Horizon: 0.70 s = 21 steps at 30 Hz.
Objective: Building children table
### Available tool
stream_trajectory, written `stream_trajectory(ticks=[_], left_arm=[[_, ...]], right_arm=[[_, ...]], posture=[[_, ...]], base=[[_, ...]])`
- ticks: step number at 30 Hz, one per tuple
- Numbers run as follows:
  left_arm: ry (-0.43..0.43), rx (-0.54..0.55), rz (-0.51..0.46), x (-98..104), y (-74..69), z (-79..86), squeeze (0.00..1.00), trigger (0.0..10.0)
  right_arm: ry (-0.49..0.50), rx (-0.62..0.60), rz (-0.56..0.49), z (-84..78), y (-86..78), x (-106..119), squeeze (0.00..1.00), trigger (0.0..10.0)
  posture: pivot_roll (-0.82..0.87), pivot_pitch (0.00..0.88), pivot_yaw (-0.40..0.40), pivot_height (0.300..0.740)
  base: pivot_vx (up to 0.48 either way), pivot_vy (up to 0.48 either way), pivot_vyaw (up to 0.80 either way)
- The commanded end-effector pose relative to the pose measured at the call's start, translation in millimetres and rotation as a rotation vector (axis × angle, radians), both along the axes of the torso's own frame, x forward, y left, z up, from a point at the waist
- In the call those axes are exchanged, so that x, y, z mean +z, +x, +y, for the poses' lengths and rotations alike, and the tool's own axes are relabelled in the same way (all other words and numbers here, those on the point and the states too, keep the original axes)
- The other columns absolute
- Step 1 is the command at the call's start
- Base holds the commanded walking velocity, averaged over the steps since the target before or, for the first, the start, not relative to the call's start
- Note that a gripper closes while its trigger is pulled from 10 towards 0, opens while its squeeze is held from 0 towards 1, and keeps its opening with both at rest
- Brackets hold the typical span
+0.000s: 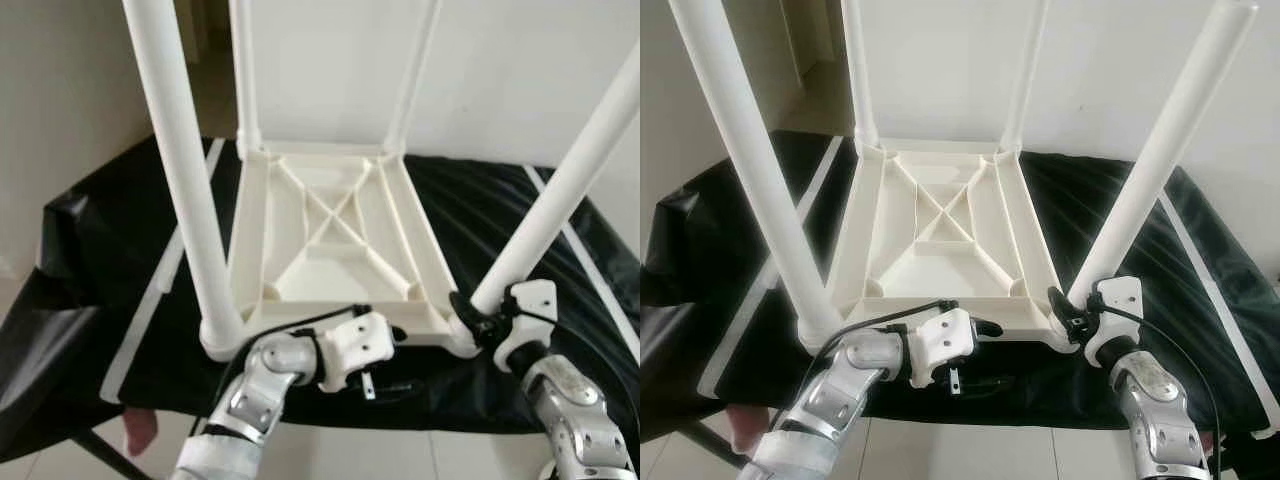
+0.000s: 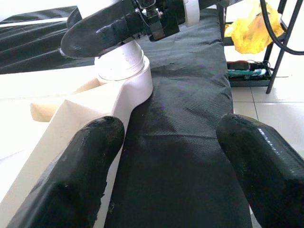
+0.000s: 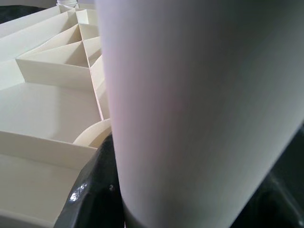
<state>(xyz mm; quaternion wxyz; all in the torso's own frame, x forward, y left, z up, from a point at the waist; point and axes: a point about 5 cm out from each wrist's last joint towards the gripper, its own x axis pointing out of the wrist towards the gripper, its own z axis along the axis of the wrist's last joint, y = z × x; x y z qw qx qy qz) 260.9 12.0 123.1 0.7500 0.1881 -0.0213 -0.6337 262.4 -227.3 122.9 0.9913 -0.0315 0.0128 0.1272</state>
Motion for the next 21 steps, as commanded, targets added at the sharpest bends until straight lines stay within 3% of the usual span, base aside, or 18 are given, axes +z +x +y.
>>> stream_trajectory(ticks=[1,2,3,4,16,20,21], left_arm=[[-0.041,0.125,-0.051,6.0,6.3,-0.3,0.0,10.0],[-0.042,0.125,-0.051,6.2,6.6,-0.2,0.0,10.0],[-0.042,0.125,-0.052,6.4,6.8,-0.1,0.0,10.0],[-0.042,0.124,-0.054,6.9,6.9,-0.2,0.0,10.0],[-0.039,0.125,-0.054,6.6,6.4,0.1,0.0,10.0],[-0.041,0.128,-0.052,6.6,6.5,0.7,0.0,10.0],[-0.041,0.128,-0.052,6.6,6.5,0.7,0.0,10.0]], right_arm=[[0.007,0.023,0.037,2.6,-3.8,-7.9,0.0,0.0],[0.018,0.007,0.037,2.7,-3.6,-7.8,0.0,2.2],[0.026,-0.005,0.037,2.7,-3.4,-7.7,0.0,2.2],[0.048,-0.028,0.031,3.3,-2.8,-6.9,0.0,10.0],[0.119,-0.234,-0.063,9.4,-1.0,5.8,0.0,10.0],[0.126,-0.445,-0.031,7.2,-1.7,-2.4,0.0,10.0],[0.126,-0.445,-0.031,7.2,-1.7,-2.4,0.0,10.0]], posture=[[-0.01,0.0,-0.065,0.74],[-0.01,0.0,-0.063,0.74],[-0.01,0.0,-0.063,0.74],[-0.01,0.0,-0.064,0.74],[-0.01,0.0,-0.064,0.74],[-0.01,0.0,-0.065,0.74],[-0.01,0.0,-0.065,0.74]], base=[[0.0,0.0,0.0],[0.0,0.0,0.0],[0.0,0.0,0.0],[0.0,0.0,0.0],[0.0,0.0,0.0],[0.0,0.0,0.0],[0.0,0.0,0.0]])
